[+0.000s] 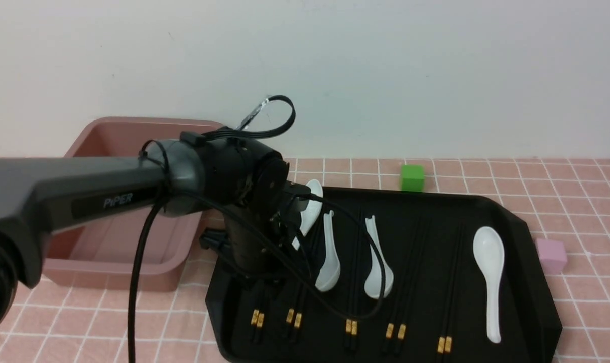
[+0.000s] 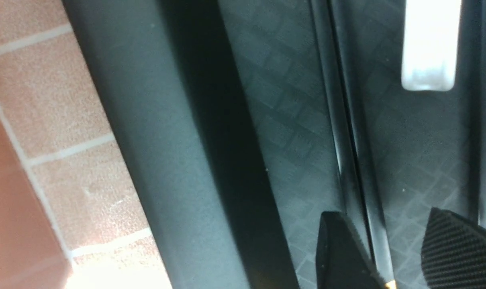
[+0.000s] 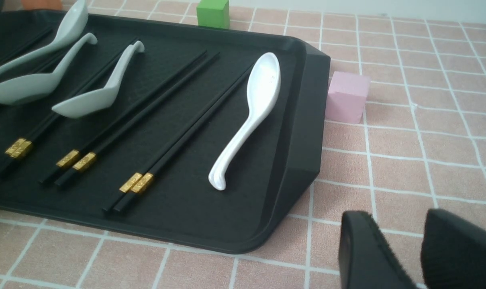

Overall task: On pink tablecloth take chopsticks from black tray and put them in box.
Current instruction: 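Reach over to the black tray and grasp a pair of chopsticks with the left gripper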

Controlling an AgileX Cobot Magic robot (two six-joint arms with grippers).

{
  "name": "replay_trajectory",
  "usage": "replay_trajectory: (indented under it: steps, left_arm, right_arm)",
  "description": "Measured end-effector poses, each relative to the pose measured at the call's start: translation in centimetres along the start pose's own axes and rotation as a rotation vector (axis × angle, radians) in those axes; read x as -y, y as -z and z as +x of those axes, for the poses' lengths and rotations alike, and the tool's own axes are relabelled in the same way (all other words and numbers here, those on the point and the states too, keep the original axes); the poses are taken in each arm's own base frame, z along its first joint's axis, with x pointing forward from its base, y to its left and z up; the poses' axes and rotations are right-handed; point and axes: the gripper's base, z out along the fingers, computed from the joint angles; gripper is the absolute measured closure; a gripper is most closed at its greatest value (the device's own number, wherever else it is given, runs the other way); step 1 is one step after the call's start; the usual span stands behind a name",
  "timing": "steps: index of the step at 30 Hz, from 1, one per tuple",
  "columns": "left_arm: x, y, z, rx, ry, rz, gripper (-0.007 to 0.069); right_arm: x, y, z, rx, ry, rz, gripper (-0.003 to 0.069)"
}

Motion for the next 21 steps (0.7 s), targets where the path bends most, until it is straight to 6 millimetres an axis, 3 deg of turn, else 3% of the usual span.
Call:
replay_trajectory:
  steps: [21]
  left_arm:
    - [0.0,-2.1,0.0,-0.041,0.009,-0.002,0.0283]
  right_arm:
    - [0.0,0.0,0.0,0.000,0.000,0.000,0.0419]
